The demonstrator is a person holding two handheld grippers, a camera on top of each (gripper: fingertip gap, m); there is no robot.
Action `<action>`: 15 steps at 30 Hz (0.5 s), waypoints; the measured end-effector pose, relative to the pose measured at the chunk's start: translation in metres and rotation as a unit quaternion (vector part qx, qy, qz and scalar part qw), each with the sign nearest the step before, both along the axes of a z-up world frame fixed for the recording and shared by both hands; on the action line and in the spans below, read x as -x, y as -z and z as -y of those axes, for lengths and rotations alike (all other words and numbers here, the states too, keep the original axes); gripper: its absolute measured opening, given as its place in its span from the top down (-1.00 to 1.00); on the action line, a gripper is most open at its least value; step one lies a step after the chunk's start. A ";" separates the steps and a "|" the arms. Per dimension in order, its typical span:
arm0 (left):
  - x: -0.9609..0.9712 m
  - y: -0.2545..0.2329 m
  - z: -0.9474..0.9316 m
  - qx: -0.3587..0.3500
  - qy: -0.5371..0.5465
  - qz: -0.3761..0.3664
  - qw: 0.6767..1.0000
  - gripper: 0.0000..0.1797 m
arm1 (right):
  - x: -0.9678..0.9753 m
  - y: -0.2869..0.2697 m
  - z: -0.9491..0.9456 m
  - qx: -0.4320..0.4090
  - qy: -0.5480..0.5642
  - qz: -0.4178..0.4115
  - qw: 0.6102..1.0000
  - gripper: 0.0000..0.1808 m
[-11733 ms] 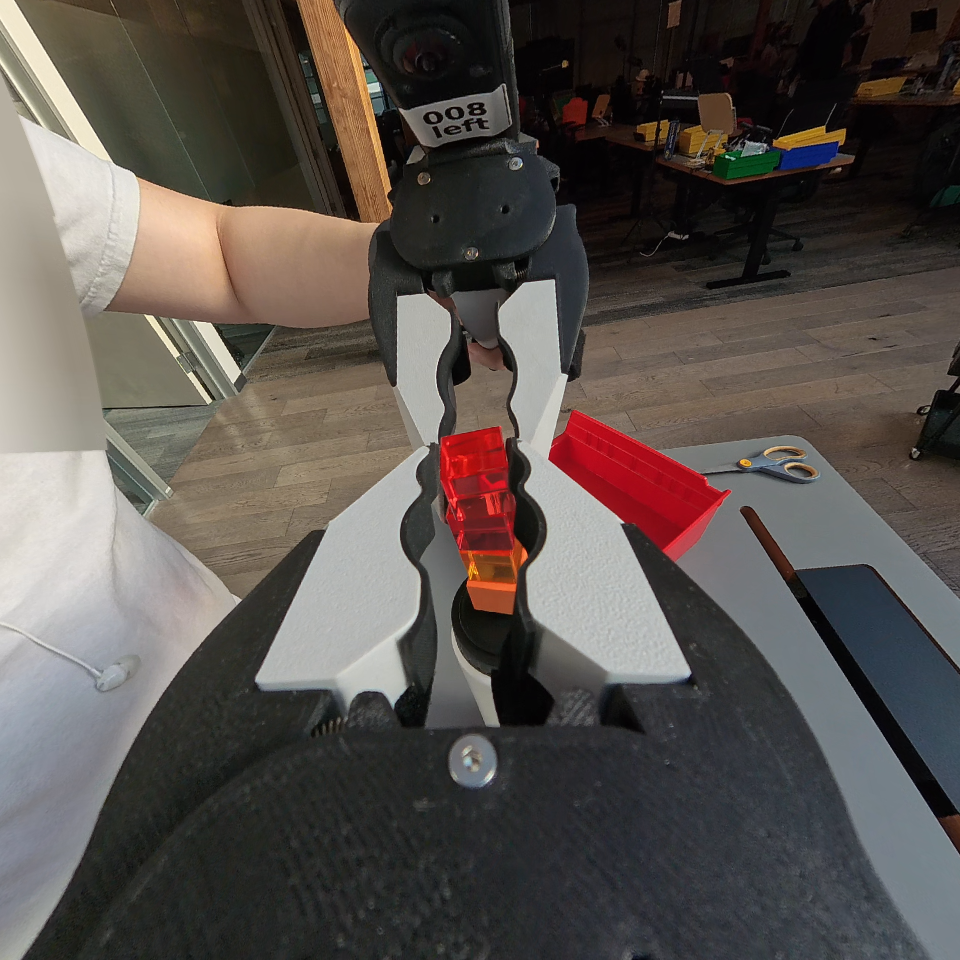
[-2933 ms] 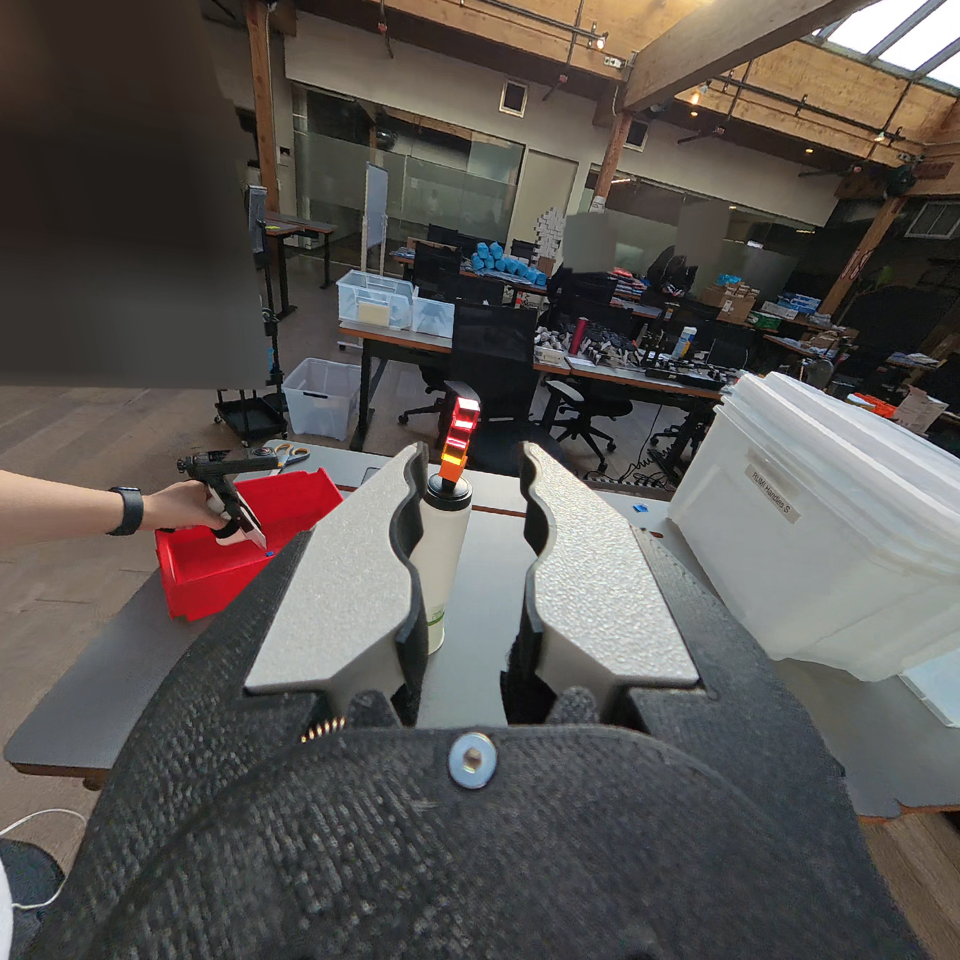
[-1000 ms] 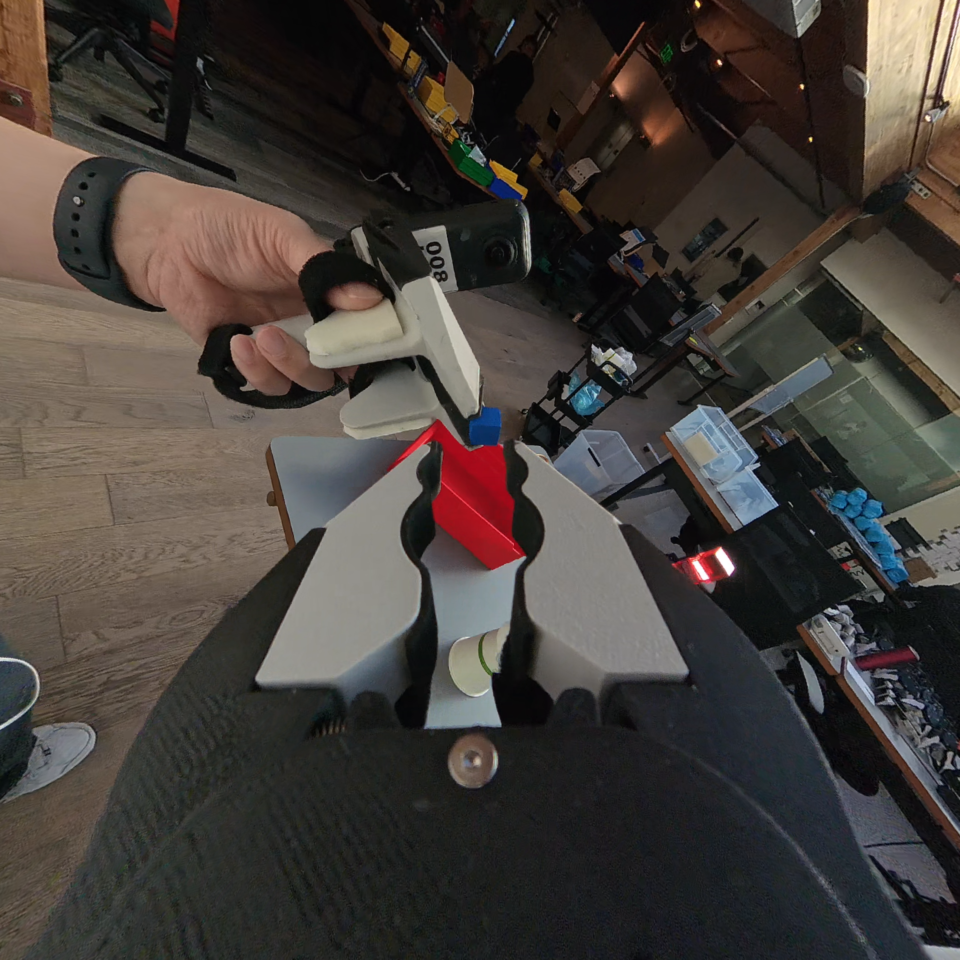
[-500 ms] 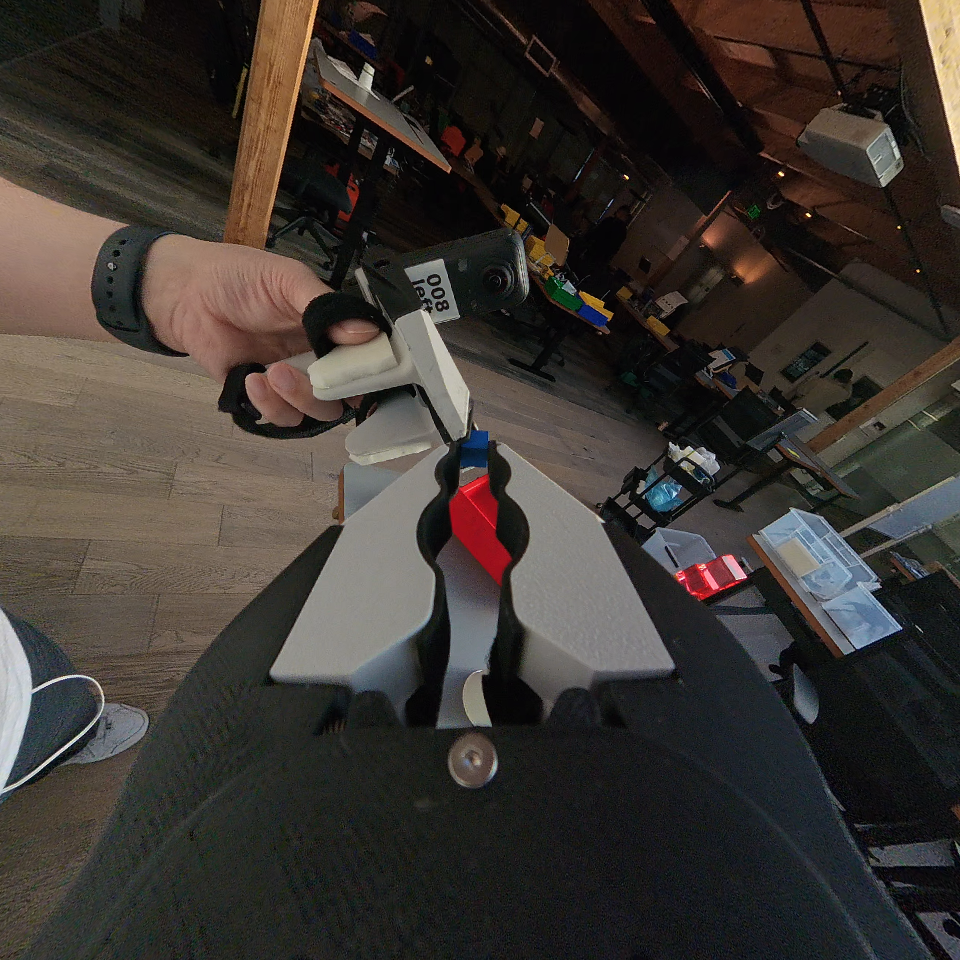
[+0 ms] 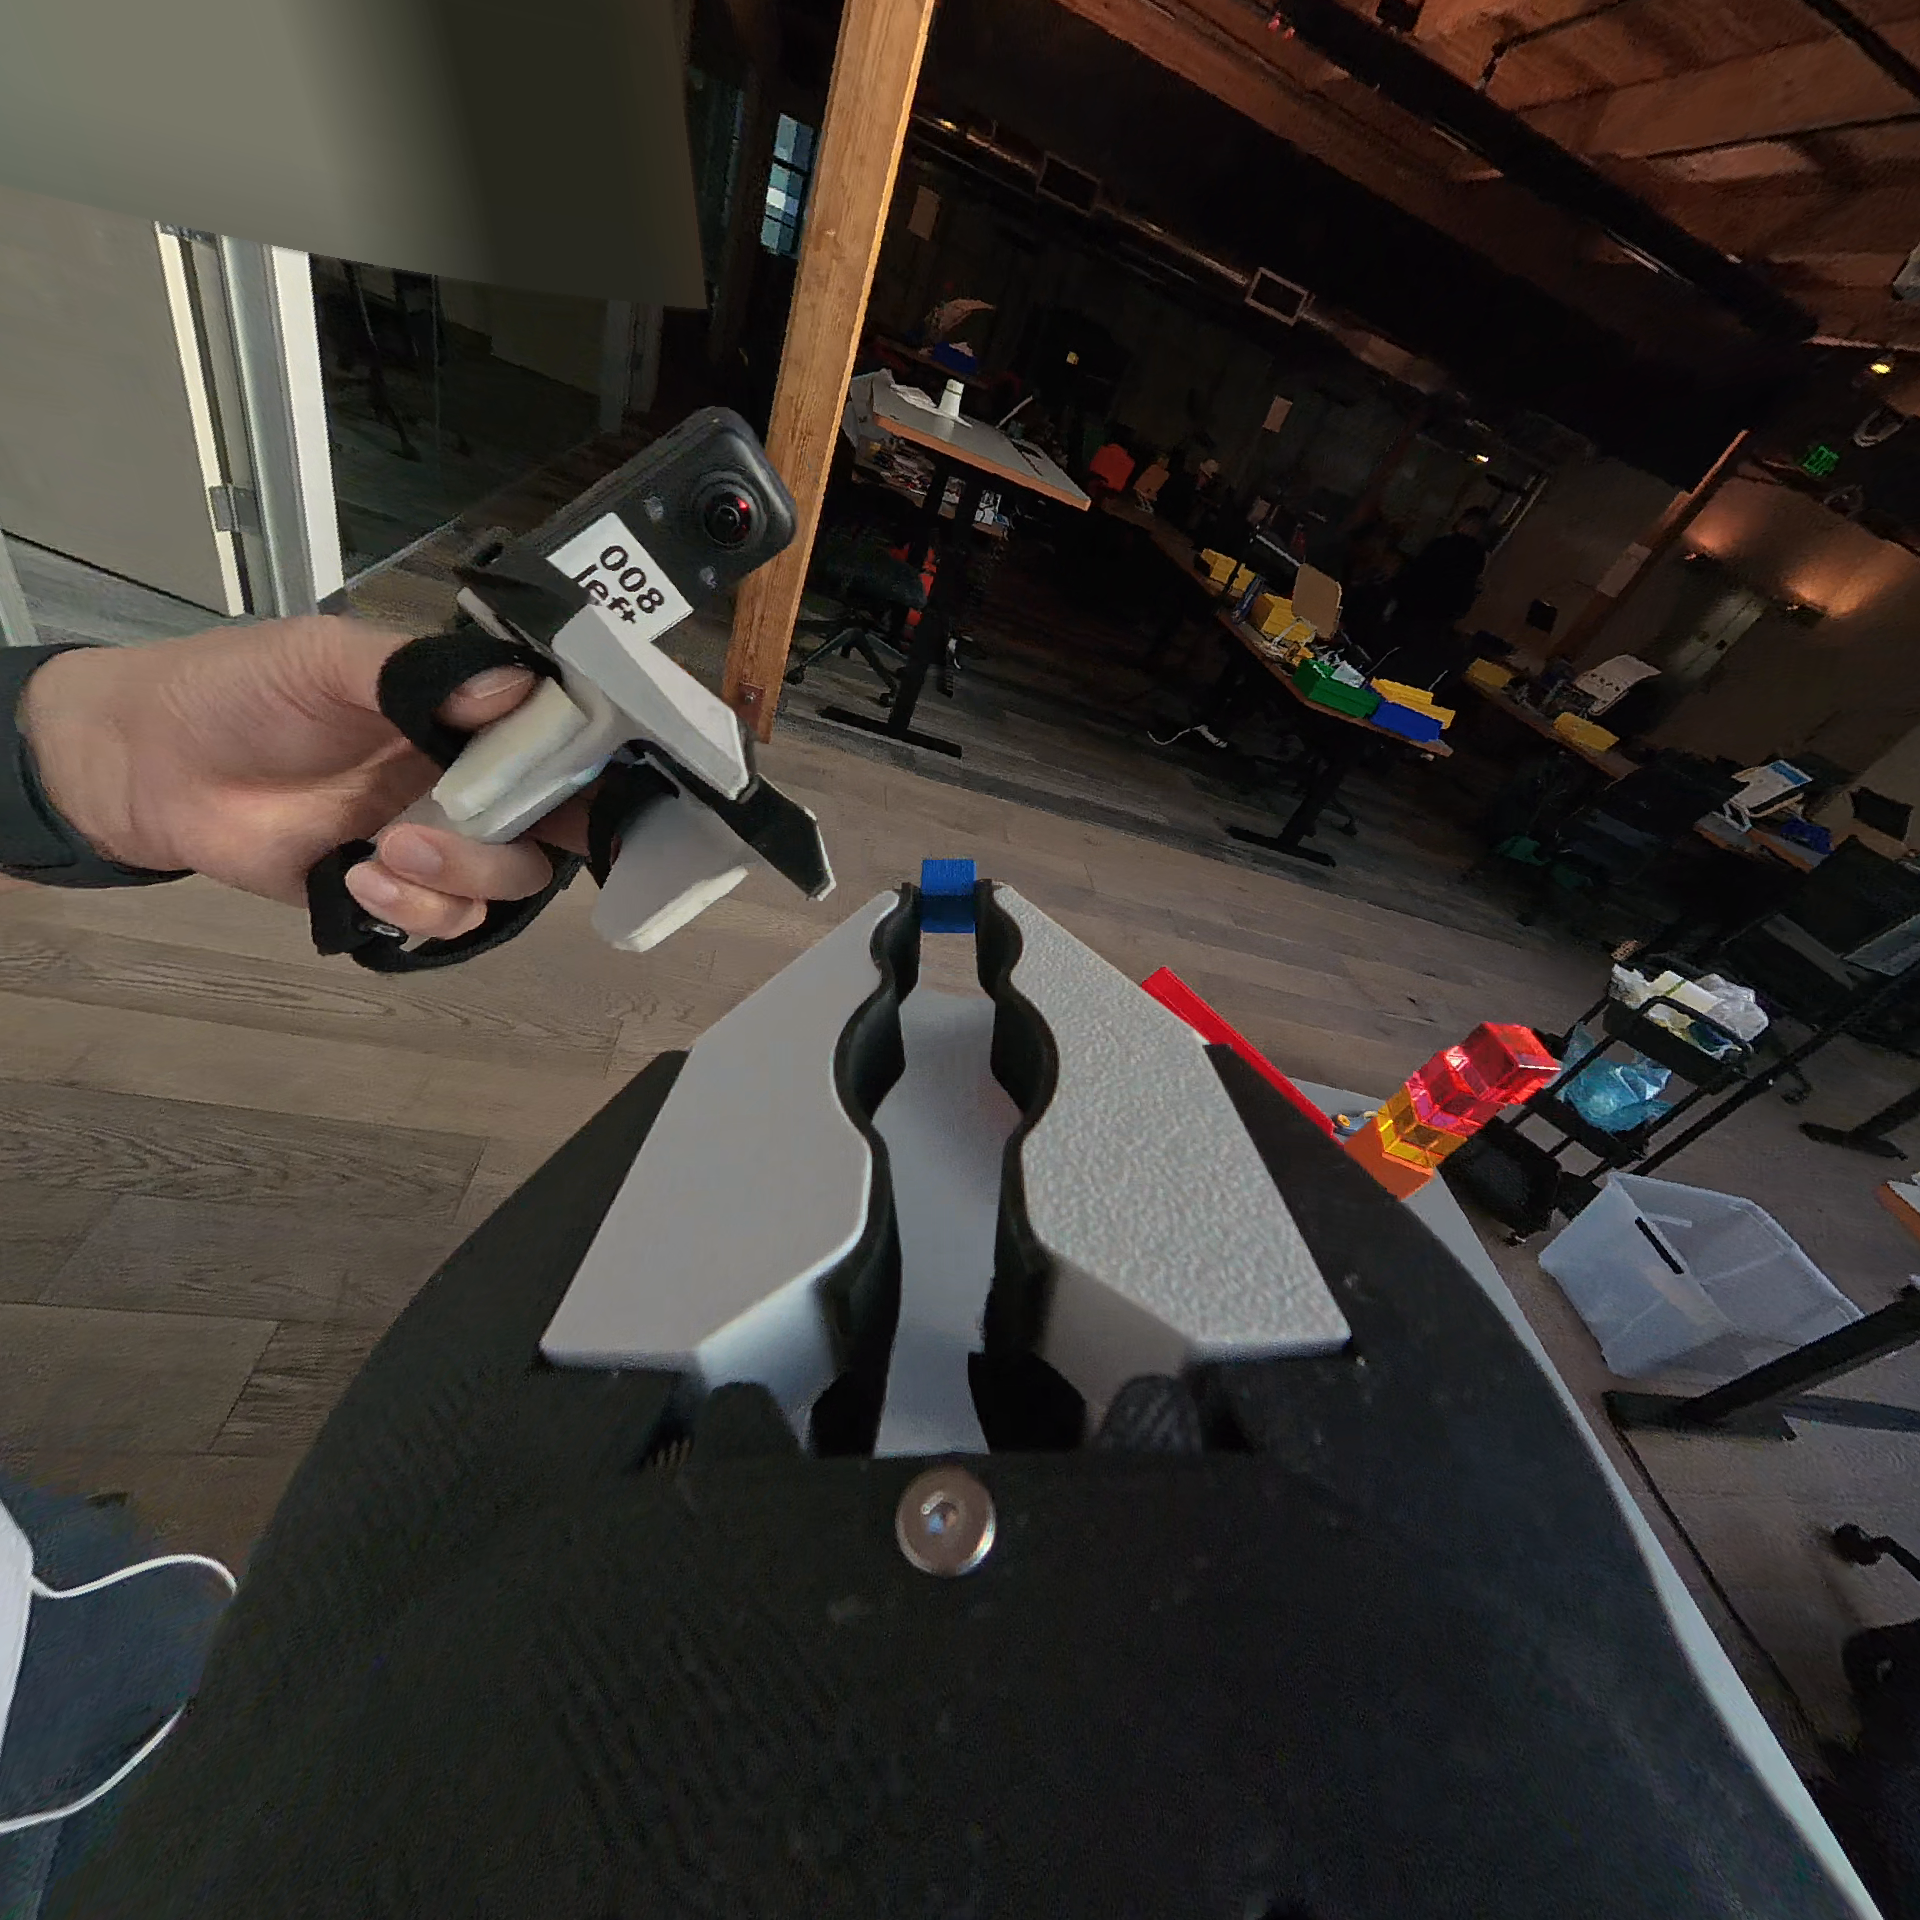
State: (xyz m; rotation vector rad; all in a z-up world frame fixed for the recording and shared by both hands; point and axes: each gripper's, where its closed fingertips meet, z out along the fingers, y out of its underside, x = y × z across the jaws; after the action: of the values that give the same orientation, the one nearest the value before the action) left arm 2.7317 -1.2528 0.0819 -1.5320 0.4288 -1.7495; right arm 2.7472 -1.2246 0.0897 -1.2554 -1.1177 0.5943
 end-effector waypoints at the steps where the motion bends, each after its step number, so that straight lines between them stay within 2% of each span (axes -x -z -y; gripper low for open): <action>1: 0.004 0.005 -0.007 -0.020 -0.033 -0.017 0.999 0.68 | -0.005 -0.005 -0.013 0.003 0.007 -0.019 1.000 0.91; 4: 0.015 0.031 -0.034 -0.071 -0.141 -0.091 0.983 0.64 | -0.025 -0.015 -0.064 0.017 0.047 -0.065 0.997 0.91; 7: 0.022 0.051 -0.065 -0.094 -0.250 -0.135 0.954 0.68 | -0.042 -0.024 -0.114 0.028 0.086 -0.096 0.991 0.91; 10: 0.019 0.060 -0.088 -0.102 -0.316 -0.168 0.928 0.71 | -0.048 -0.031 -0.158 0.040 0.099 -0.126 0.986 0.91; 15: 0.005 0.053 -0.120 -0.100 -0.381 -0.191 0.899 0.74 | -0.044 -0.017 -0.220 0.070 0.090 -0.109 0.987 0.91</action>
State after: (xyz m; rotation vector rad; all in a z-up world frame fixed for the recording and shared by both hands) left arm 2.7265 -1.1326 0.0291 -1.5946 0.1454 -0.7785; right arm 2.7909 -1.0046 0.1067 -1.3599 -0.7829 0.6654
